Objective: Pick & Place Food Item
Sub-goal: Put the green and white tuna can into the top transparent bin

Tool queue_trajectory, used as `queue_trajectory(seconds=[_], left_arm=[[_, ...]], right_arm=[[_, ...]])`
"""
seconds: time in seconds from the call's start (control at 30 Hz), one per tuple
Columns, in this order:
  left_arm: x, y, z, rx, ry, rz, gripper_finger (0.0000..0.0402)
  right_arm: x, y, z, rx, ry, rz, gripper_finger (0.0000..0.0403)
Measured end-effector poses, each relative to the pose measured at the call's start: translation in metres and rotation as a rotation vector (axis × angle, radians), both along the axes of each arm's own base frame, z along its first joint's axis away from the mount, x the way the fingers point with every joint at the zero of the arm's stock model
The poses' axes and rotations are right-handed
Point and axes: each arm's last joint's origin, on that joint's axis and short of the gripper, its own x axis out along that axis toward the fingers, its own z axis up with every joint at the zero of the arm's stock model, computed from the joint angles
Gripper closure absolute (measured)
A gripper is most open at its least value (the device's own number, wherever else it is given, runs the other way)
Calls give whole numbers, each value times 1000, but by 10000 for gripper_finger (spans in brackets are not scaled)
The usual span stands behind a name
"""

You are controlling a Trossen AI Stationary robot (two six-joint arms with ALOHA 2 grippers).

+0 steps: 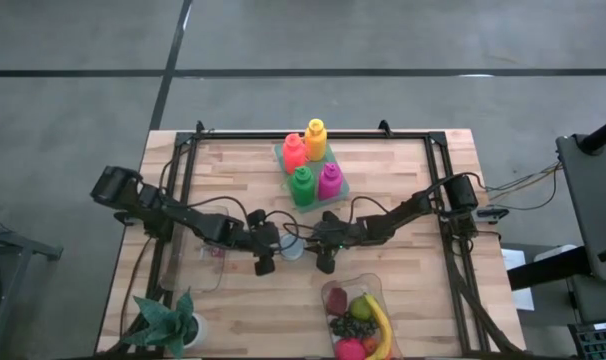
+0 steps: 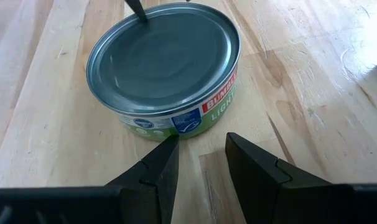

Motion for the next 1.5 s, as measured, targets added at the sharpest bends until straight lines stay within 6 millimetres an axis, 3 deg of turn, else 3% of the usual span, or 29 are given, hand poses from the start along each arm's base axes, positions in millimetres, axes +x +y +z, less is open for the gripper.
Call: queue_trajectory(seconds=[0.3,0.63,1.5], left_arm=[[1,0,-2,-7,10,-5,243],[4,0,11,-7,-28,2,242],[-3,0,6,-44,39,-28,242]], right_arm=[[0,0,0,0,0,0,269],[0,0,0,-3,1,1,269],[0,0,0,0,1,0,269]])
